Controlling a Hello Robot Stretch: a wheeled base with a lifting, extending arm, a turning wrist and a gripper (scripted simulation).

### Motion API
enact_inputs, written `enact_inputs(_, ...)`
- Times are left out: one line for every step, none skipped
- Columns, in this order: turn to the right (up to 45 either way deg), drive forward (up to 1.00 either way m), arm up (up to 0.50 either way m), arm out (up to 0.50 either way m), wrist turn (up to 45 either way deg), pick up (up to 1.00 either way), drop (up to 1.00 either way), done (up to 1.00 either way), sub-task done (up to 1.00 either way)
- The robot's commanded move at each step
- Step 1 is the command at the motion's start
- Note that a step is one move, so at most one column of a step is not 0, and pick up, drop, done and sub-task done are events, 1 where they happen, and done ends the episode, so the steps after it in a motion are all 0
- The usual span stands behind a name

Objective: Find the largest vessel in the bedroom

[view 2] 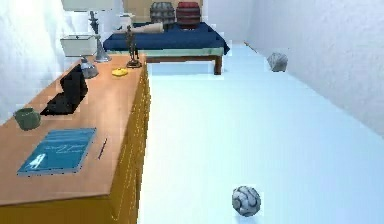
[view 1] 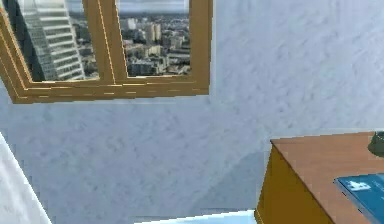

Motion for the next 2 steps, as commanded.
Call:
enact_inputs(0.0,0.35,0.0,0.0,0.0,0.0,0.0,0.0,0.0)
enact_inputs(45.0,0.0,0.0,0.0,0.0,0.0,0.0,0.0,0.0)
